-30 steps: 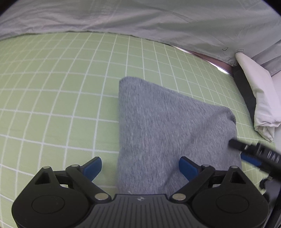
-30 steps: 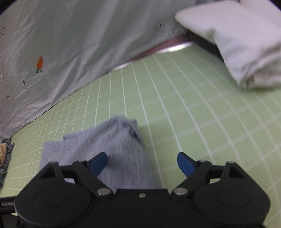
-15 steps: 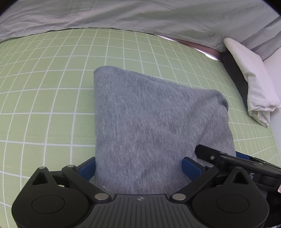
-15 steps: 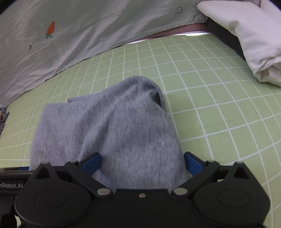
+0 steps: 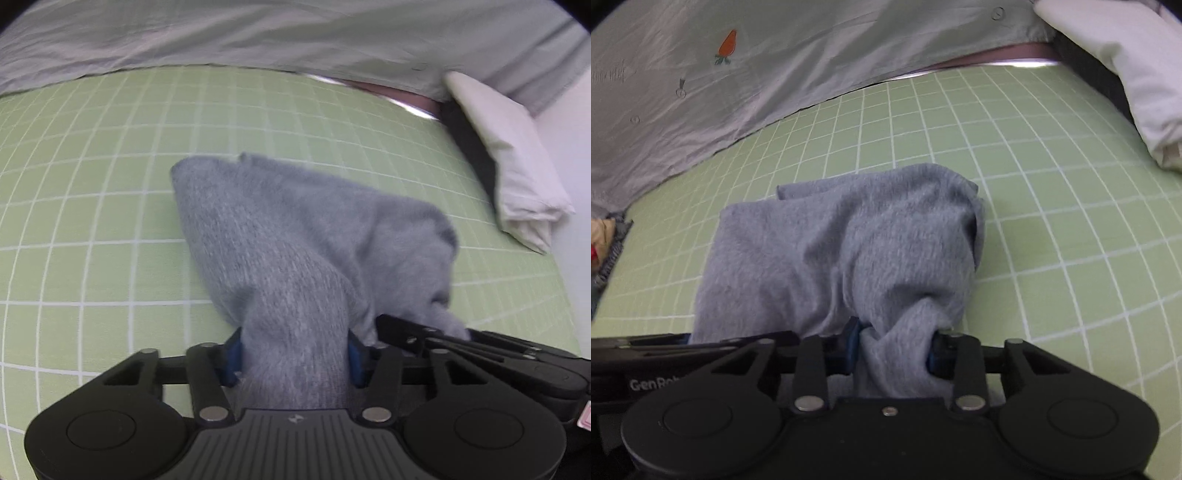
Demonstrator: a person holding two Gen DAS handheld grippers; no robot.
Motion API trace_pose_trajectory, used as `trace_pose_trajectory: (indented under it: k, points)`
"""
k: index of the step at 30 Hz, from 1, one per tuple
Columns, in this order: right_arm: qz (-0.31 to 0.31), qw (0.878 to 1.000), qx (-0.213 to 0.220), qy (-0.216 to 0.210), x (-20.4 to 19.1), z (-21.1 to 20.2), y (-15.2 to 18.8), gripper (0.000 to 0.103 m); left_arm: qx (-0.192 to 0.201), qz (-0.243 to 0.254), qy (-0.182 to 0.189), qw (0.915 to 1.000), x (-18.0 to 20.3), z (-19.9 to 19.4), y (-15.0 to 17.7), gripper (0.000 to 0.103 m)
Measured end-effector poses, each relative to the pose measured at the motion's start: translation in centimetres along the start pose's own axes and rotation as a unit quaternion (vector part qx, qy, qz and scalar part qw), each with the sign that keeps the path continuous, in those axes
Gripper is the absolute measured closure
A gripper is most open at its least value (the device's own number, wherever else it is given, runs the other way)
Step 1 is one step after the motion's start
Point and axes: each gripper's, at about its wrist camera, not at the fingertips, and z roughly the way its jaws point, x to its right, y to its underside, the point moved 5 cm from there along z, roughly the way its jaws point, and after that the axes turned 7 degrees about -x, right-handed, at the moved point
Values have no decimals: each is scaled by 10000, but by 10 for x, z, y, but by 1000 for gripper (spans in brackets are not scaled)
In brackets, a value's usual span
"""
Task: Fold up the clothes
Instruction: 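Grasp the folded sweatpants with both grippers and lift them onto the white sheet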
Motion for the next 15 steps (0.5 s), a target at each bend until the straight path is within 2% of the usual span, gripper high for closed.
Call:
trace_pose_trajectory:
  k: [7, 11, 15]
  points:
    - [691, 9966, 169, -413, 25, -44, 19, 77, 109, 268, 515, 9983, 60, -25, 19, 63]
    - [660, 9964, 395, -365, 57, -80, 23, 77, 273, 425, 690, 9963, 110, -31, 31, 63]
    - [522, 9957, 648, -397, 97, -116, 14, 78, 530, 527, 724, 9946, 170, -39, 33, 63]
